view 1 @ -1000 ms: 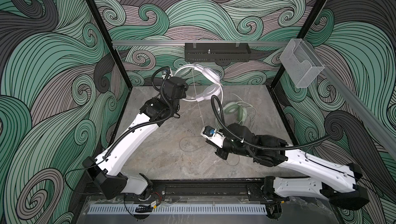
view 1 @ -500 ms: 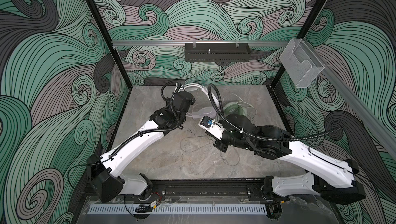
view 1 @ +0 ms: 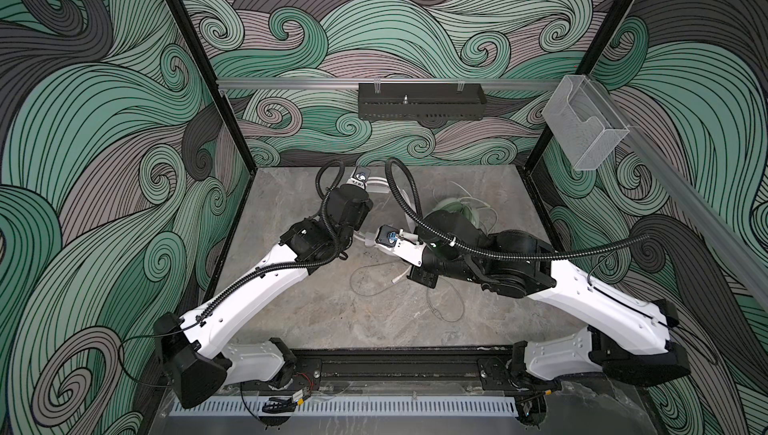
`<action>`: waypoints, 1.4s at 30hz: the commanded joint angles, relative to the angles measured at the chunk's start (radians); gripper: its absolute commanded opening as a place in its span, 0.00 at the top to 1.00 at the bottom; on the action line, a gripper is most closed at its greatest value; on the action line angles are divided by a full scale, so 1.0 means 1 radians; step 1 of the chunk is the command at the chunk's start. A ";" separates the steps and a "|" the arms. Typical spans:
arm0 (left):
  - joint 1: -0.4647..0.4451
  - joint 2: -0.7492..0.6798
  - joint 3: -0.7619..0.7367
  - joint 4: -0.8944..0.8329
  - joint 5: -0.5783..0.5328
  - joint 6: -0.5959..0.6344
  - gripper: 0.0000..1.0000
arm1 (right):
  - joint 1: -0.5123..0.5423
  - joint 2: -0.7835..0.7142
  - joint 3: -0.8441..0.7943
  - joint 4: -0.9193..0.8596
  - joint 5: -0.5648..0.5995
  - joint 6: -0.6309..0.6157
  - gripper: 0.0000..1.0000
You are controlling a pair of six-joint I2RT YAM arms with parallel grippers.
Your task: Wrap the headphones
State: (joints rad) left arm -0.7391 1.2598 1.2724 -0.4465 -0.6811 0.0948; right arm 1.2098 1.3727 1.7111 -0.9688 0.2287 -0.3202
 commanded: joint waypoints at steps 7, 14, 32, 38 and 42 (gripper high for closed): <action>-0.043 -0.017 0.014 0.017 0.113 -0.009 1.00 | 0.027 -0.001 0.020 0.062 -0.034 0.009 1.00; -0.067 -0.040 -0.007 0.019 0.143 0.043 1.00 | 0.020 -0.017 0.001 0.130 -0.021 0.051 1.00; -0.075 -0.027 0.069 -0.120 0.210 -0.119 1.00 | -0.012 -0.027 -0.024 0.045 0.101 0.063 1.00; -0.075 0.022 0.147 -0.228 0.266 -0.326 1.00 | -0.002 0.002 -0.003 0.071 0.086 0.057 1.00; -0.075 0.008 0.128 -0.228 0.283 -0.350 1.00 | -0.003 -0.001 0.008 0.073 0.095 0.057 1.00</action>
State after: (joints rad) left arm -0.8085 1.2869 1.3724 -0.6682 -0.4381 -0.1574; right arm 1.2022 1.3827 1.6833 -0.9039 0.3012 -0.2588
